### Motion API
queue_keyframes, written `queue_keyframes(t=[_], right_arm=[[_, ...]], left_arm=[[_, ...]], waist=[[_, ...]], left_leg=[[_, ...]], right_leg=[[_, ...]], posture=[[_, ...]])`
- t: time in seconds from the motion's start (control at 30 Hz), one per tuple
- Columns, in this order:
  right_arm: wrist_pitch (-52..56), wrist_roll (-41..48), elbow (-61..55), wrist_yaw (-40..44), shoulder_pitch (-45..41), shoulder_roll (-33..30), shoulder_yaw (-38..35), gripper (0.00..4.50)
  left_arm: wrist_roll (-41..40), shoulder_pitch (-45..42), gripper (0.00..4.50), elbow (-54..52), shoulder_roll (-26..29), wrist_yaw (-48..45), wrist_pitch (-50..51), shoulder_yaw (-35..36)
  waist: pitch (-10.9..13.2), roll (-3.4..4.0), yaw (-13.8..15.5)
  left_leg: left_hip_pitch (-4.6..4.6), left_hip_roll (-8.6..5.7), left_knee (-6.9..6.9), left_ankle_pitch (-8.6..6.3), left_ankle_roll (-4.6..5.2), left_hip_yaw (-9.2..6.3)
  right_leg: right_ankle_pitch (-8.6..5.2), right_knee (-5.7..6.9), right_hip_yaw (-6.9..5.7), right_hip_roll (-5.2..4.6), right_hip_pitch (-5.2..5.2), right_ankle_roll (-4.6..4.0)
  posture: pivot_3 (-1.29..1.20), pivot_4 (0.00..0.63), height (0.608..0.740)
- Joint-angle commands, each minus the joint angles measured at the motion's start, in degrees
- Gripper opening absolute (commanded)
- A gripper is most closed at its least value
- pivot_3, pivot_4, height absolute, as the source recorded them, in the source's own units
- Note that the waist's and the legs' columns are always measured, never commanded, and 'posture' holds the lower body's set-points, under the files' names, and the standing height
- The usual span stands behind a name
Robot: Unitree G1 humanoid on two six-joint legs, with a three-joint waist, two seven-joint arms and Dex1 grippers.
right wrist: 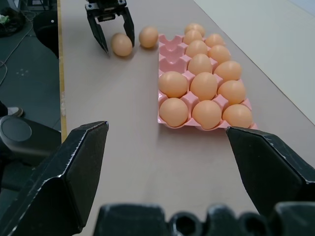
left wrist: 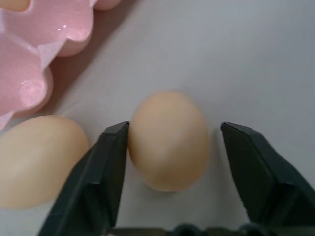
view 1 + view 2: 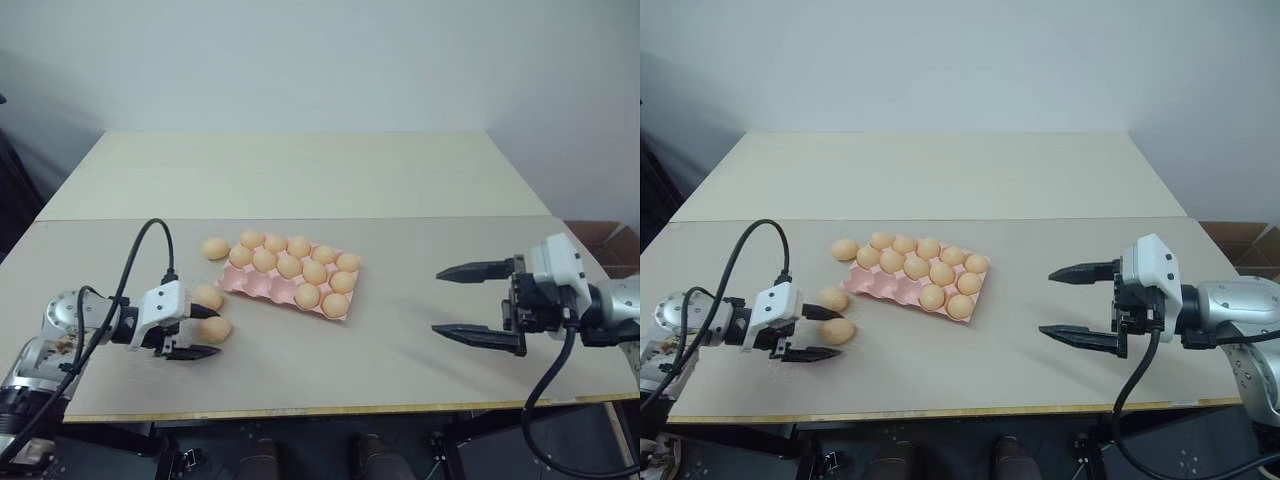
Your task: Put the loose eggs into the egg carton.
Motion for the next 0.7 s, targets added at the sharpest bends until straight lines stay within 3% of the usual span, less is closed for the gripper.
queue_keyframes(t=[0.03, 0.07, 0.3, 0.43, 0.53, 0.7], right_arm=[[-0.67, 1.76, -1.16, -0.64, -0.66, -1.0, -2.67, 4.5], [-0.65, 1.79, -1.01, -0.72, -0.84, -0.97, -2.6, 4.5], [-0.68, 1.59, -0.46, -1.73, -2.14, -0.62, -1.41, 4.5], [-0.93, 1.0, 0.13, -2.35, -3.17, -0.3, -0.5, 4.5], [-0.95, 0.92, 0.1, -2.69, -3.52, -0.25, -0.23, 4.5], [-0.88, 1.27, -0.6, -2.9, -3.43, -0.61, -0.69, 4.5]], left_arm=[[0.06, -0.32, 1.95, 0.16, 0.44, 0.28, -2.06, 0.71], [-0.24, -0.33, 1.72, -0.34, 0.29, 0.74, -1.54, 1.07], [-12.82, -1.54, 1.72, -7.26, -0.46, -1.39, 9.16, 5.95], [-20.56, -4.36, 1.72, -12.16, -3.66, 2.39, 17.53, 8.32], [-19.11, -7.1, 1.72, -12.92, -6.54, 7.11, 19.41, 6.79], [-9.32, -12.49, 1.72, -8.47, -11.49, 14.35, 15.38, 0.67]], waist=[[0.0, 0.0, 0.0], [0.0, 0.0, 0.0], [0.0, -0.01, -0.01], [-0.01, -0.02, 0.06], [-0.01, -0.02, 0.05], [-0.01, -0.05, 0.05]], left_leg=[[0.0, 0.01, 0.0, 0.0, 0.0, 0.0], [0.01, 0.0, 0.0, 0.0, 0.0, 0.0], [0.0, 0.0, 0.02, 0.0, 0.0, 0.0], [0.01, 0.0, 0.04, 0.0, 0.0, 0.0], [0.13, -0.02, 0.05, 0.01, 0.01, -0.01], [0.37, -0.06, 0.06, 0.01, 0.01, -0.01]], right_leg=[[0.0, 0.0, 0.0, 0.0, 0.0, 0.0], [0.0, 0.01, 0.0, 0.0, 0.01, 0.0], [0.01, 0.01, 0.01, 0.0, 0.01, 0.01], [0.03, 0.02, 0.01, 0.0, 0.04, 0.04], [0.05, -0.01, 0.01, 0.01, 0.24, 0.07], [0.06, -0.06, 0.02, 0.01, 0.53, 0.1]], posture=[[0.0, 0.15, 0.74], [0.0, 0.15, 0.74], [0.0, 0.15, 0.74], [0.0, 0.15, 0.74], [0.0, 0.15, 0.74], [0.0, 0.15, 0.74]])
